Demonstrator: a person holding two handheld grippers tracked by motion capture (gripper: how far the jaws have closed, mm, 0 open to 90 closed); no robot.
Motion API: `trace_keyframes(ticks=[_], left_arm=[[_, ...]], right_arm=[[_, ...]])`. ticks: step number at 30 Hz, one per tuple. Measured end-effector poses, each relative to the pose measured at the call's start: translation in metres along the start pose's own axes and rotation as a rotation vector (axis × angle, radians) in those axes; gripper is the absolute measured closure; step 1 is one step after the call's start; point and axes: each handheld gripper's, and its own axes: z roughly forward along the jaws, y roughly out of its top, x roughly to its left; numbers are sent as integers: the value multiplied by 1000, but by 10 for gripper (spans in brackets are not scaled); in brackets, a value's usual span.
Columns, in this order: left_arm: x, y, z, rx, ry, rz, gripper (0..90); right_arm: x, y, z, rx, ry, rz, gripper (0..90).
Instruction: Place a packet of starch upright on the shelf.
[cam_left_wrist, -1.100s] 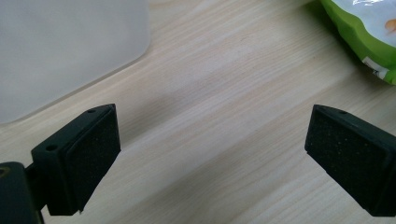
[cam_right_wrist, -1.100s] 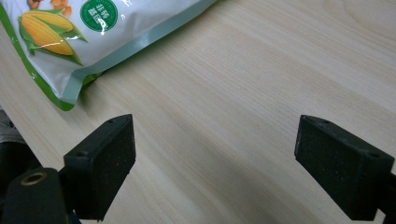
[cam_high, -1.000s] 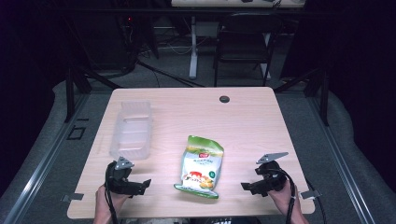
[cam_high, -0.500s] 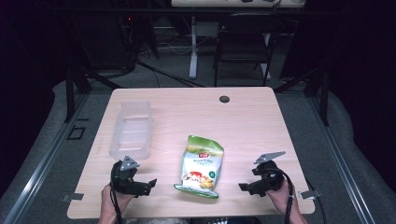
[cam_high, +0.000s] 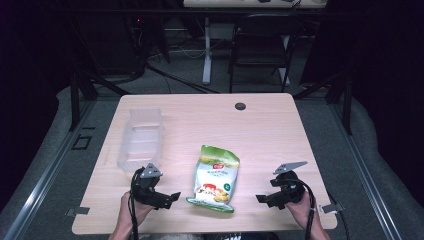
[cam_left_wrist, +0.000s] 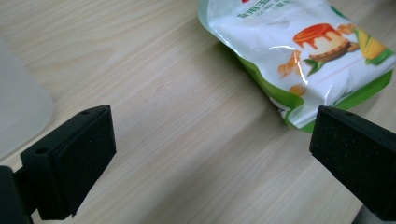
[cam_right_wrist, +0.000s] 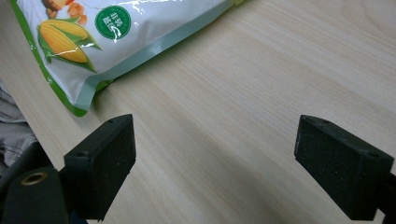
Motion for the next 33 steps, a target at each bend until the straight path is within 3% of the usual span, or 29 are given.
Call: trace_keyframes(ticks=[6,9,14,20,27,29,33], left_arm=[[3,8,3,-13,-36,-45,2],[4,16,3,-10,-34,-36,2],[3,27,5,-2,-23,-16,3],[4,41,13,-9,-16,-20,3],[1,56,31,11,-54,22,2],[1,59,33,20,-70,42,1],[7,62,34,-9,-116,3,1]], right_arm=[[3,-1,-3,-15,-5,-7,119],[4,-3,-3,-4,-16,-18,107],[-3,-5,-5,-17,-35,6,90],[0,-5,-6,-20,-55,-15,70],[-3,-4,-4,-16,-49,2,71],[-2,-3,-2,1,-59,-18,73],[2,-4,-1,35,-79,-31,76]])
